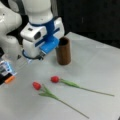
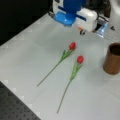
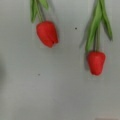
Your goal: Flower insertion into a vase
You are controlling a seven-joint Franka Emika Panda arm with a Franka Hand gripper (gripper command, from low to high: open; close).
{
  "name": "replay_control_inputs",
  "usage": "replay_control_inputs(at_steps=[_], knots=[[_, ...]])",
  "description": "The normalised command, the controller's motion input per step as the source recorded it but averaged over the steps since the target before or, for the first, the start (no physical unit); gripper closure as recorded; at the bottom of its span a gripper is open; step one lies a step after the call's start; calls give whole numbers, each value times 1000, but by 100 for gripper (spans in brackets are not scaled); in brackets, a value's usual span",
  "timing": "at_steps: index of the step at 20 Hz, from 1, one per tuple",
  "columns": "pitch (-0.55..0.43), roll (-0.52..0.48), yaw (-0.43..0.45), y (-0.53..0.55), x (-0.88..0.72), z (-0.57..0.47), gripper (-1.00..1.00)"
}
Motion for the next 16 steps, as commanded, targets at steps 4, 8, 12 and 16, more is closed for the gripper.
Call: replay_control_inputs(at_steps=[4, 8, 12, 16], knots=[[28, -125, 115, -129, 71, -50, -100], [11, -133, 47, 131, 161, -146, -100], [-34, -97, 42, 262, 239, -335, -100], [-82, -46, 30, 210, 201, -356, -100]])
